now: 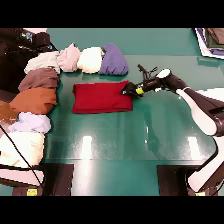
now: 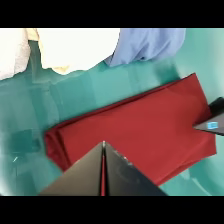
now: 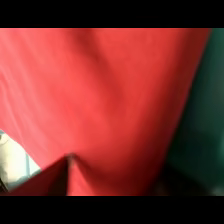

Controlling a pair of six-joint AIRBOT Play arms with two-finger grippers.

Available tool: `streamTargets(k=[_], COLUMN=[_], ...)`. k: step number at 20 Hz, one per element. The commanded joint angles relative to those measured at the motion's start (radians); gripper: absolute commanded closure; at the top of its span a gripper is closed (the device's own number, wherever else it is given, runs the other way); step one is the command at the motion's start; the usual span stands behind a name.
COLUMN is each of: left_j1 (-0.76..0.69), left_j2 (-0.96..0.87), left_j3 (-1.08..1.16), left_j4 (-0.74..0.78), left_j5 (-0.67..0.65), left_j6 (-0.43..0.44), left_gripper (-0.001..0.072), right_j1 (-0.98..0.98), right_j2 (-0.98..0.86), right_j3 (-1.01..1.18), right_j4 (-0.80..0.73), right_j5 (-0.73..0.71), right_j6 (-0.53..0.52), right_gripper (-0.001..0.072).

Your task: Fold the shirts.

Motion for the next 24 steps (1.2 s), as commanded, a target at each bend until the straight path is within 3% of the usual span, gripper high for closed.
streamTargets(k=[1,2,3,6,9,16,20,24], left_j1=[0.000,0.000,-0.005,-0.058,-0.141,-0.295,-0.352,-0.389], left_j2=[0.001,0.001,0.001,0.001,0.001,0.001,0.001,0.001], left_j3=[0.000,0.000,0.000,0.000,0.000,0.000,0.000,0.000], left_j4=[-0.002,-0.009,-0.015,-0.015,-0.015,-0.015,-0.016,-0.018], left_j5=[-0.022,-0.027,-0.028,-0.028,-0.027,-0.005,0.031,0.046], left_j6=[0.002,0.002,0.002,0.002,0.012,0.021,0.021,0.020], left_gripper=[0.0685,0.0685,0.0685,0.0685,0.0685,0.0685,0.0685,0.0685], right_j1=[0.043,0.043,0.039,-0.003,-0.095,-0.537,-0.800,-0.925], right_j2=[-0.056,-0.056,-0.056,-0.003,0.166,0.573,0.601,0.516], right_j3=[0.078,0.086,0.093,0.062,-0.056,-0.266,-0.204,-0.045], right_j4=[0.042,0.037,0.034,0.034,-0.010,-0.176,-0.183,-0.183], right_j5=[0.079,0.093,0.115,0.143,0.150,0.166,0.108,0.103], right_j6=[-0.039,-0.043,-0.045,-0.047,-0.034,0.032,0.024,-0.014], right_gripper=[0.0478,0.0650,0.0683,0.0691,0.0691,0.0691,0.0691,0.0691])
